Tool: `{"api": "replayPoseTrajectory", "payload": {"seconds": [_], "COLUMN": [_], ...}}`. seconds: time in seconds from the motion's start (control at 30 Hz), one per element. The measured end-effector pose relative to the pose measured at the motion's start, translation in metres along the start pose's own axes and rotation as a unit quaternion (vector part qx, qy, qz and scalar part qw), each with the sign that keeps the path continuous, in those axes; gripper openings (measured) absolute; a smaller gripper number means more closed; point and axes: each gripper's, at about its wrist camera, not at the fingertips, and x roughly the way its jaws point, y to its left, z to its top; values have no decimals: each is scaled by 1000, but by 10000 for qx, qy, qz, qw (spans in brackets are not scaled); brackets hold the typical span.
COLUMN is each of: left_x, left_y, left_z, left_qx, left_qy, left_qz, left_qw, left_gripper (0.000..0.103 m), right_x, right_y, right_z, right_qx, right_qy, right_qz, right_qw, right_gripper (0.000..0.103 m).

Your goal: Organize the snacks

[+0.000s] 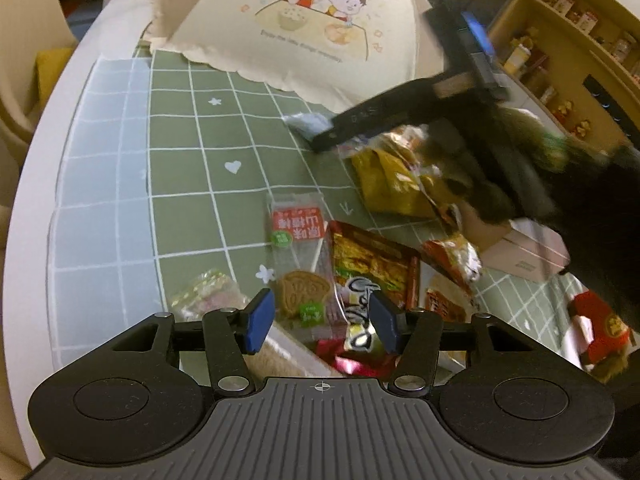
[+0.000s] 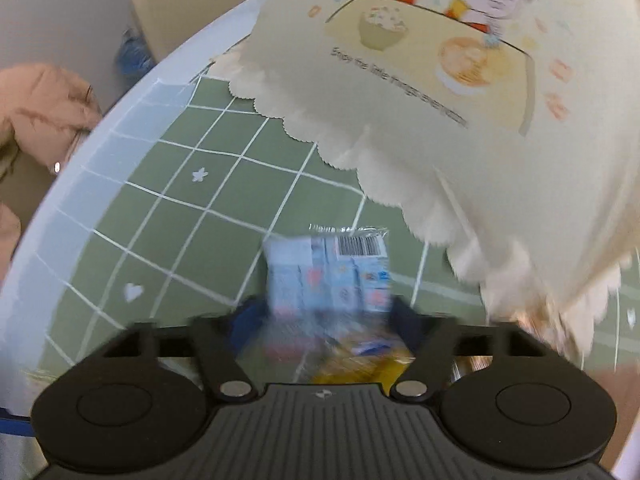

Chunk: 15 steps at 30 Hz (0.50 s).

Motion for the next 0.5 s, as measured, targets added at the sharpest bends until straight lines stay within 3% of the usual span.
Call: {"api": "replayPoseTrajectory", "payload": {"seconds": [0.13,0.23,0.37,0.5], "left_x": [22,28,29,24], "left_y": [-6,-15,-14,-15], "left_z": [6,5,6,2], "left_qx": [112,383,245,148], "left_qy": [425,447,381,253], "left_qz": [359,483,486,453], "left_qw": [9984,9971,9978,9985], "left_gripper": [51,51,50,48], "right_x": [-32,-69,-123,-159], "right_y": [13,29,43,37], "right_z": [-29,-61,-114,-171], "right_qx": [251,224,188,432], "right_qy": [93,-70,-524,-681], "right_qz": [418,558,322,-109], "right_qw": [9988,9982,9979,9967], "right_gripper": [58,58,59,59]}}
